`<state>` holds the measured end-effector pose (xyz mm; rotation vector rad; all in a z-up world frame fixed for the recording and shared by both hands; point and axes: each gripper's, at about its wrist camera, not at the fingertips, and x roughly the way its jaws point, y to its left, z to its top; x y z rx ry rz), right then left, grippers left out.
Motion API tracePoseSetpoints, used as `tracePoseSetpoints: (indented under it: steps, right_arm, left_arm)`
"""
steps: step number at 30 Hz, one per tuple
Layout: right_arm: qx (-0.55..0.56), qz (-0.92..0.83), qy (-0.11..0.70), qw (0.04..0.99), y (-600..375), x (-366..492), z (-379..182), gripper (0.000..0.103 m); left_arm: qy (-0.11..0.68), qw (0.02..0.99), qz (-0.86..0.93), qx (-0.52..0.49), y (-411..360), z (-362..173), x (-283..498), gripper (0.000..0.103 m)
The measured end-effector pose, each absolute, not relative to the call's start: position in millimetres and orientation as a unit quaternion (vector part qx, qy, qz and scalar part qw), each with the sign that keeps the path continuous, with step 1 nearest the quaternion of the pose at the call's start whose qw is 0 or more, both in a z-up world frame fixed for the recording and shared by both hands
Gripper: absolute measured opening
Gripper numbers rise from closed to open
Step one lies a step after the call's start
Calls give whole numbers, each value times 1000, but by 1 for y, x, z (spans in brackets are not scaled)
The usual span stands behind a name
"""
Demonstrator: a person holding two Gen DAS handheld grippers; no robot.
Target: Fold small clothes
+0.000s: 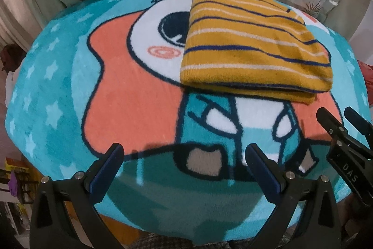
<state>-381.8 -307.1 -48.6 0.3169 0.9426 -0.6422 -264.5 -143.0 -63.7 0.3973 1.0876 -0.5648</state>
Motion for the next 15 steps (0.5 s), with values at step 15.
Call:
tracePoseSetpoints:
  steps: [15]
  right_arm:
    - [148, -303, 448, 828, -309, -377, -52, 81]
  left_arm:
    - [518, 792, -261, 190, -146, -73, -261, 103]
